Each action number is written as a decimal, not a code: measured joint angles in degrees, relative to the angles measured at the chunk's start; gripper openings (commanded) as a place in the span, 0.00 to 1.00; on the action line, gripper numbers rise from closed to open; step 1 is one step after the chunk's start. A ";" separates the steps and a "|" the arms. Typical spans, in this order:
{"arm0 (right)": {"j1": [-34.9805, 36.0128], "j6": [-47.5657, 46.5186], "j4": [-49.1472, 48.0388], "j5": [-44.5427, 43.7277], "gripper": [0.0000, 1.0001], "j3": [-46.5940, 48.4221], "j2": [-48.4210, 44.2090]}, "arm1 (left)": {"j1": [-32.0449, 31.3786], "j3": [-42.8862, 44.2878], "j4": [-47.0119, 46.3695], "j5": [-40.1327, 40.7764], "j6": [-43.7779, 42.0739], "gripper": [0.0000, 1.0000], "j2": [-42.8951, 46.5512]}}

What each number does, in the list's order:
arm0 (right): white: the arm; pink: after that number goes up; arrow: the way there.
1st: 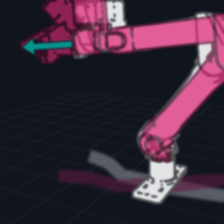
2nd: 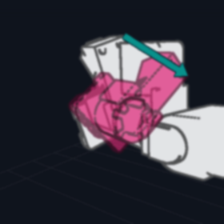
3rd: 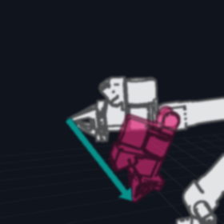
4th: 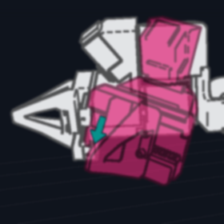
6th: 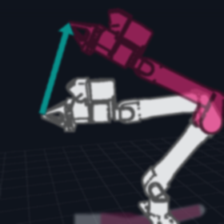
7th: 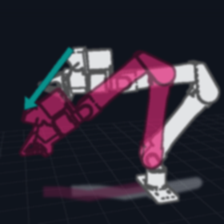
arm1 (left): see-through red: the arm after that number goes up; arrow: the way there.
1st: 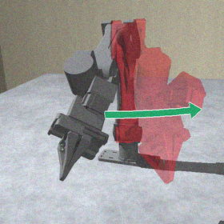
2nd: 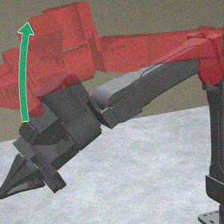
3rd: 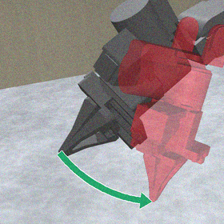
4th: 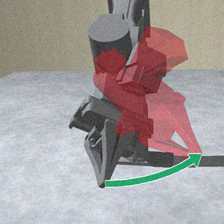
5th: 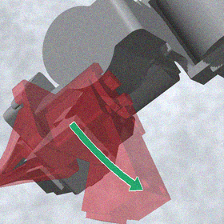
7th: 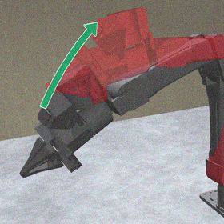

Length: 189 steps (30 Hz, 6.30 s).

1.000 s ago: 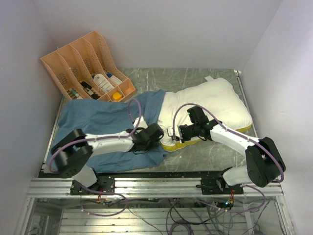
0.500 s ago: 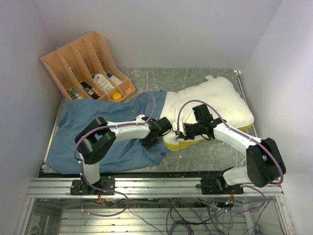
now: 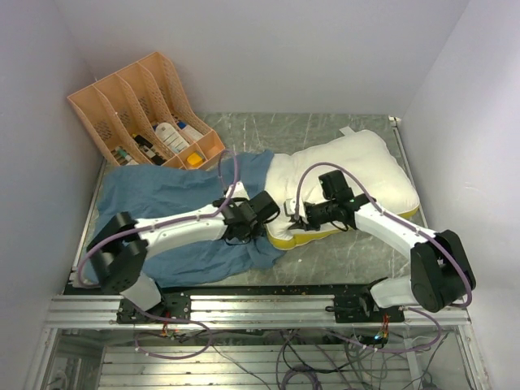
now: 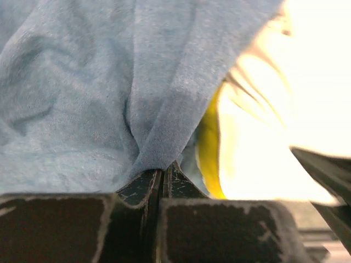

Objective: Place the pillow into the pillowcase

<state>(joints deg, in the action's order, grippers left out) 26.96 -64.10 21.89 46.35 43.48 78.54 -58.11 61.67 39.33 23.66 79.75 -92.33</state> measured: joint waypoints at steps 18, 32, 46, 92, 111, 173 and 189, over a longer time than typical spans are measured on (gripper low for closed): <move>-4.42 19.98 -10.62 5.53 0.00 0.55 -1.44 | -0.48 -4.83 -9.97 -12.39 -16.33 0.11 10.12; 3.58 11.63 -5.88 6.82 0.00 0.20 3.26 | -0.50 -11.28 -15.08 -15.96 -24.11 0.54 22.03; 3.61 11.08 -5.92 7.26 0.00 0.20 3.89 | 2.95 -4.09 -10.73 -9.29 -26.93 0.62 14.95; -4.98 -21.84 26.75 24.98 0.48 11.04 13.05 | 7.63 -14.58 -31.28 -30.29 -29.62 0.39 18.80; -12.37 2.58 11.61 5.62 0.96 27.47 8.07 | 11.96 0.07 -16.24 -20.76 -37.48 0.91 30.23; -8.37 45.18 -29.51 -1.53 0.00 16.79 4.94 | 19.21 44.09 -4.44 -40.13 -43.98 0.09 -9.42; -9.51 44.48 -27.32 -6.47 0.00 24.39 3.32 | 25.77 71.60 4.11 -38.99 -46.53 0.13 -28.35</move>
<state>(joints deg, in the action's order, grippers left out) 17.45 -19.62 -5.43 39.88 67.88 81.87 -32.34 133.27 43.44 -15.33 33.21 -120.68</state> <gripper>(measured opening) 0.029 0.119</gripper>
